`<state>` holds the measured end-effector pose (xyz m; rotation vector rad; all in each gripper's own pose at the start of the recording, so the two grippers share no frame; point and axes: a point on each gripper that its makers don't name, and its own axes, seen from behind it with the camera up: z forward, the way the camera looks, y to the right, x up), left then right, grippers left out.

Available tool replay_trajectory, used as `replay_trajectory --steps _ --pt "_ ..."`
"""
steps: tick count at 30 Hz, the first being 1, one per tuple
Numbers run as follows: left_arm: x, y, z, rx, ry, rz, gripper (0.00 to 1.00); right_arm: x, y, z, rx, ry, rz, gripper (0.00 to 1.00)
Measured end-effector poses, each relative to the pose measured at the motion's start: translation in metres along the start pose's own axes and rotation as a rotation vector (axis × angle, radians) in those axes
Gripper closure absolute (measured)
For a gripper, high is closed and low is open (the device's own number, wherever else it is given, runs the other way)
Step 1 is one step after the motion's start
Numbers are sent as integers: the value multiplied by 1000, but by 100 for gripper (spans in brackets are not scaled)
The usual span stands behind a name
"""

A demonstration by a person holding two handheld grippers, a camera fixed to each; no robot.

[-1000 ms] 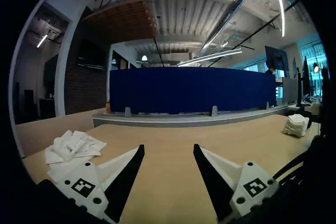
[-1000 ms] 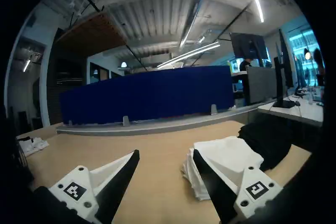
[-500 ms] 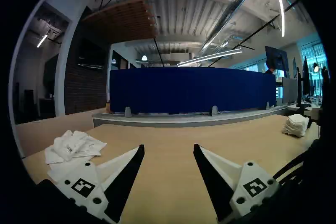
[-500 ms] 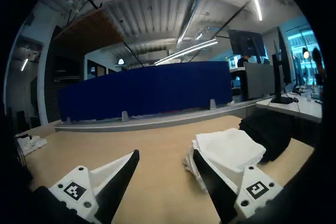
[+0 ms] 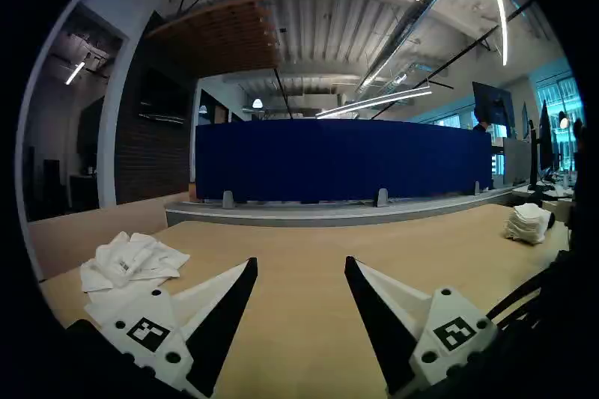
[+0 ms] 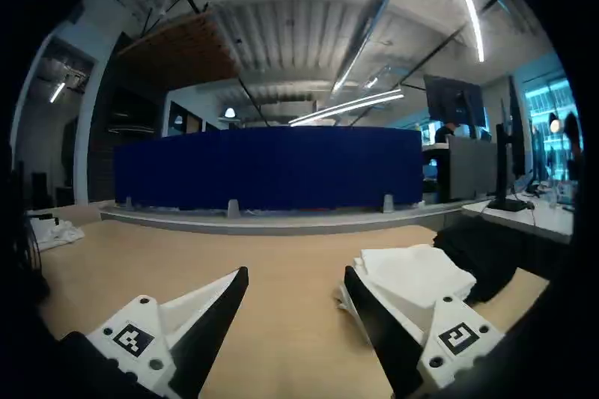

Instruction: Fold towel

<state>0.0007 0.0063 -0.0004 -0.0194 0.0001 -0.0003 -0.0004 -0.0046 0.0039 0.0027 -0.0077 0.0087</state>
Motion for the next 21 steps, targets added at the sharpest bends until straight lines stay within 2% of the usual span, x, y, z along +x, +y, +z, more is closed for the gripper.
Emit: replay_trajectory --steps 21 --pt "0 1 1 0 0 0 14 0 7 -1 -10 7 -10 0"
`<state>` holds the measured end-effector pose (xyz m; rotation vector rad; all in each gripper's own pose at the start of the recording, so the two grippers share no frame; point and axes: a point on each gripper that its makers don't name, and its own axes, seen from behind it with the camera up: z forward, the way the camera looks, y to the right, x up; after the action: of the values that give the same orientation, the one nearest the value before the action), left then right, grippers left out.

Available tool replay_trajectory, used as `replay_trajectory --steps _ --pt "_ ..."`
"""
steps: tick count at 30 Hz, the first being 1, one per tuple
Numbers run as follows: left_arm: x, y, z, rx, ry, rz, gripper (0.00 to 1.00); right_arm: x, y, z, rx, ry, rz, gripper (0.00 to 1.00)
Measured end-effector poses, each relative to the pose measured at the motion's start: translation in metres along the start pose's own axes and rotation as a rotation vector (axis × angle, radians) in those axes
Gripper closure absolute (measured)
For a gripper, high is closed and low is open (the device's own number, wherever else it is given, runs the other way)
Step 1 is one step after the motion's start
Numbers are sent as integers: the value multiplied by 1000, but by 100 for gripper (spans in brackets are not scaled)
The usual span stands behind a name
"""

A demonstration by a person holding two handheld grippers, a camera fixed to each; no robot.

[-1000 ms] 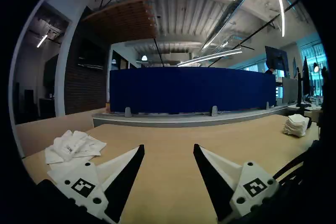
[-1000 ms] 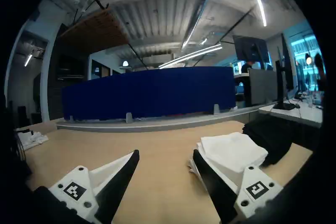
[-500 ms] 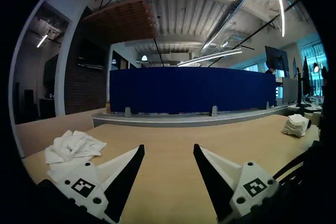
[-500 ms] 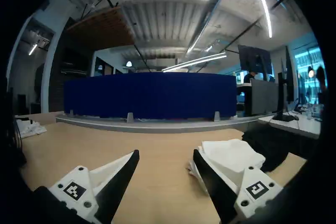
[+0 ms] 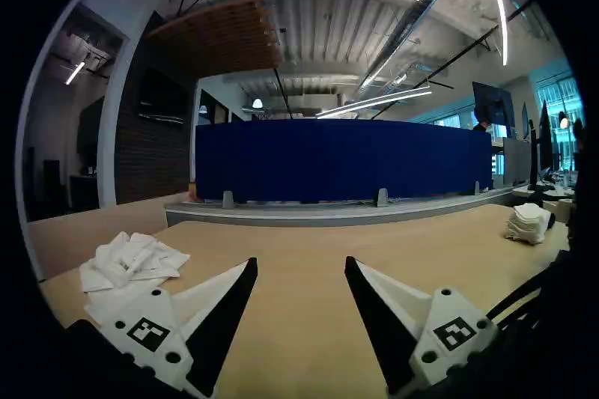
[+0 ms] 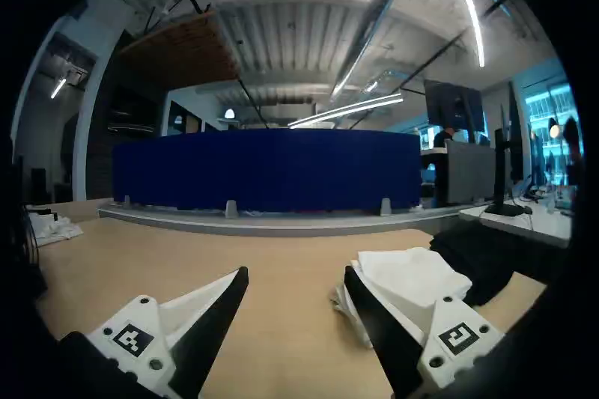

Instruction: Fold towel

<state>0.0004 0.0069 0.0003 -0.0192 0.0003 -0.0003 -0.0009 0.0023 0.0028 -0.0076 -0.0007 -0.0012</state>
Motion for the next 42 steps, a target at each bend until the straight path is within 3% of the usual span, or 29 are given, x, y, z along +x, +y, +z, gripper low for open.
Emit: replay_trajectory --steps 42 --pt "1 -1 1 0 0 0 14 1 0 -2 0 0 0 1"
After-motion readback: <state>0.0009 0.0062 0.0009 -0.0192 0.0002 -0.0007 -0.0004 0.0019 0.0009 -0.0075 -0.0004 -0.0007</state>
